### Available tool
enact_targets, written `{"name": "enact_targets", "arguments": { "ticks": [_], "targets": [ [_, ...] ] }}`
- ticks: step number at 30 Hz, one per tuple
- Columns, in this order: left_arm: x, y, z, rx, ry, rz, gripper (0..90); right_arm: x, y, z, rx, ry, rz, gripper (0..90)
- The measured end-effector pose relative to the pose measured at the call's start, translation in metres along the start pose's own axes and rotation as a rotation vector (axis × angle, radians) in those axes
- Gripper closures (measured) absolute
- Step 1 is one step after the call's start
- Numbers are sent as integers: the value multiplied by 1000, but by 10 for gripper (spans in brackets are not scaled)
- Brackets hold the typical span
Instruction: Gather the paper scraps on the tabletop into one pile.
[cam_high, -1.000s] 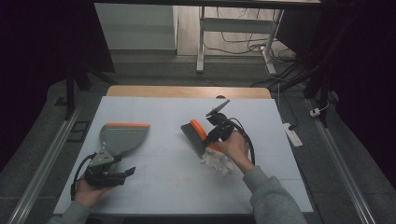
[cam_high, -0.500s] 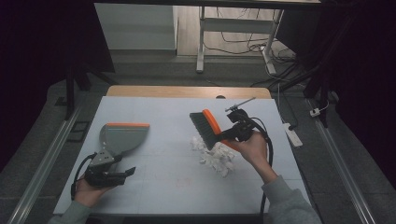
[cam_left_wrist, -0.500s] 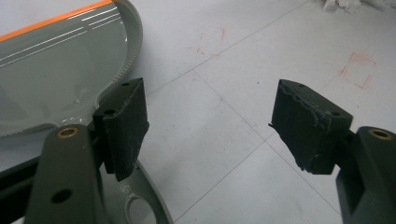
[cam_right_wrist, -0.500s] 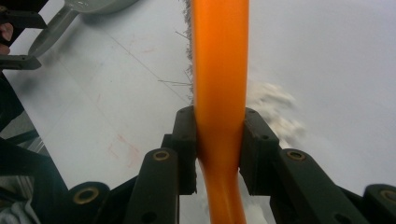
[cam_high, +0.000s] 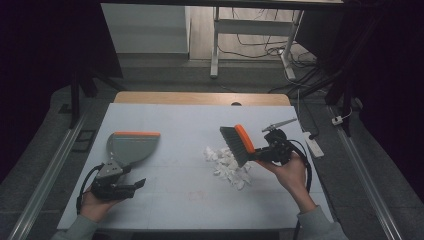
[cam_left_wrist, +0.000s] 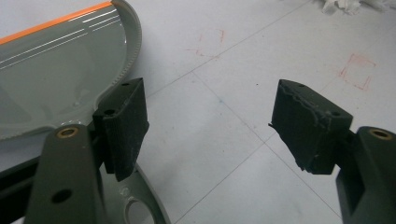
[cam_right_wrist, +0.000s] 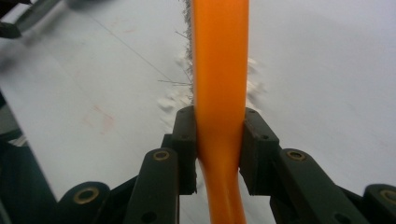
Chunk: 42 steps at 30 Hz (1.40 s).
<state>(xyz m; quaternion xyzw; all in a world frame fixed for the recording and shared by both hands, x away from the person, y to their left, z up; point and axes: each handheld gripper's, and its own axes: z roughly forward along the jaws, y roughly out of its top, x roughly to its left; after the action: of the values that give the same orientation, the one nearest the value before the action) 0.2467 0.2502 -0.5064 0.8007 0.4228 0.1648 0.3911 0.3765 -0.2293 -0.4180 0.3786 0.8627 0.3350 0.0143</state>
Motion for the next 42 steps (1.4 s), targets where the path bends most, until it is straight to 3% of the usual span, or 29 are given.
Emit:
{"name": "enact_targets", "arguments": {
  "ticks": [12, 19, 30, 42],
  "targets": [
    [-4, 4, 3, 0, -4, 14, 281, -18, -63, -31, -117, -97, -2, 701],
    [-7, 7, 3, -6, -10, 31, 280, -30, -92, -36, -136, -119, 16, 701],
    [-9, 8, 4, -7, -12, 38, 280, -39, -105, -32, -143, -142, 28, 700],
    [-10, 8, 4, -6, -14, 41, 280, -38, -106, -35, -162, -153, 19, 700]
  ]
}}
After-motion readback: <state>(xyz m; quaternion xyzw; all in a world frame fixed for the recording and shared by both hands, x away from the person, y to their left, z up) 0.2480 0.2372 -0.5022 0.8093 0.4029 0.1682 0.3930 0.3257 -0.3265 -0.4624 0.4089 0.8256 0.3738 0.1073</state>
